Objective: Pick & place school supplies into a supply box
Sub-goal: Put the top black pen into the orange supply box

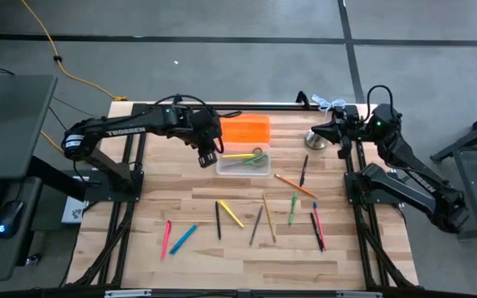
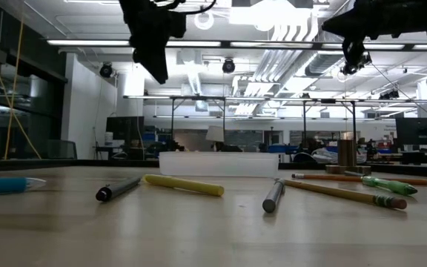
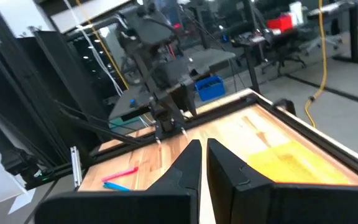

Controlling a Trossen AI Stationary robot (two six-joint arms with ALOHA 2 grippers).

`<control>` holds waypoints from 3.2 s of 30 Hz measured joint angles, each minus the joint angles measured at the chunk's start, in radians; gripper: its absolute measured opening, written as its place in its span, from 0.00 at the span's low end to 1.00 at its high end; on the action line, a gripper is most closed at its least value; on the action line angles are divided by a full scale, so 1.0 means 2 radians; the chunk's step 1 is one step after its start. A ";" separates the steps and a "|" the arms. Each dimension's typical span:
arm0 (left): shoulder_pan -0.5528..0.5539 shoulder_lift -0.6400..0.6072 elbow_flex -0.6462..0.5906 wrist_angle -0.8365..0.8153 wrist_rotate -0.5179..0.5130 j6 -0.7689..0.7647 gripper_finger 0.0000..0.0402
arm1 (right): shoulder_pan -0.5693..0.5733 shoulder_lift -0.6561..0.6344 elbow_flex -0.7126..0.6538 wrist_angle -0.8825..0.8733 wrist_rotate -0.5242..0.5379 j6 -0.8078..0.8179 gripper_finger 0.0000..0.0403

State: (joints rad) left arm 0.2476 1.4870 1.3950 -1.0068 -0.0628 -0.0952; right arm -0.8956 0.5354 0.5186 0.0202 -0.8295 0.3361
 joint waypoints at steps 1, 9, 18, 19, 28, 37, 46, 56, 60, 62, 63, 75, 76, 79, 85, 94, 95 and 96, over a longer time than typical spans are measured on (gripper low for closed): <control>0.000 -0.004 0.000 0.002 -0.001 0.000 0.40 | 0.004 0.000 0.000 0.006 0.001 0.001 0.01; -0.011 -0.037 0.000 0.004 -0.004 -0.009 0.40 | 0.025 0.000 0.000 0.007 0.005 -0.002 0.01; -0.033 -0.114 -0.086 0.075 -0.011 -0.076 0.40 | 0.033 0.000 0.000 0.007 0.006 -0.014 0.00; -0.037 -0.123 -0.099 0.084 -0.012 -0.084 0.40 | 0.034 0.000 0.000 0.007 0.006 -0.015 0.00; -0.095 -0.197 -0.188 0.160 -0.046 -0.155 0.40 | 0.047 0.001 0.000 0.007 0.007 -0.013 0.01; -0.154 -0.245 -0.271 0.241 -0.092 -0.211 0.40 | 0.105 0.001 0.000 -0.001 0.039 -0.011 0.01; -0.198 -0.252 -0.325 0.289 -0.126 -0.244 0.40 | 0.170 0.001 0.000 -0.059 0.105 -0.002 0.01; -0.217 -0.259 -0.383 0.360 -0.133 -0.267 0.40 | 0.243 0.016 0.000 -0.111 0.209 0.028 0.00; -0.220 -0.258 -0.404 0.381 -0.133 -0.270 0.40 | 0.271 0.034 0.000 -0.127 0.241 0.052 0.00; -0.219 -0.258 -0.414 0.397 -0.133 -0.271 0.40 | 0.283 0.046 0.000 -0.130 0.248 0.059 0.00; -0.219 -0.258 -0.419 0.401 -0.133 -0.271 0.40 | 0.288 0.052 0.000 -0.129 0.251 0.064 0.00; -0.219 -0.260 -0.456 0.425 -0.120 -0.271 0.40 | 0.316 0.120 0.076 -0.238 0.323 0.068 0.00; -0.219 -0.260 -0.458 0.429 -0.120 -0.271 0.40 | 0.317 0.127 0.087 -0.255 0.330 0.068 0.00; -0.219 -0.260 -0.463 0.430 -0.120 -0.270 0.40 | 0.317 0.148 0.119 -0.298 0.345 0.069 0.00; -0.219 -0.260 -0.475 0.448 -0.114 -0.257 0.40 | 0.317 0.190 0.164 -0.364 0.359 0.092 0.00; -0.219 -0.327 -0.509 0.471 -0.109 -0.239 0.40 | 0.317 0.217 0.168 -0.384 0.359 0.114 0.00; -0.219 -0.342 -0.515 0.476 -0.112 -0.236 0.40 | 0.317 0.217 0.168 -0.386 0.360 0.116 0.00; -0.219 -0.357 -0.523 0.479 -0.116 -0.233 0.40 | 0.317 0.216 0.168 -0.388 0.360 0.116 0.00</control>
State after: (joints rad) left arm -0.1902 0.7723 0.3494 -0.0486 -0.2956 -0.5612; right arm -0.2607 0.9682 0.8555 -0.7549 -0.1088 0.5688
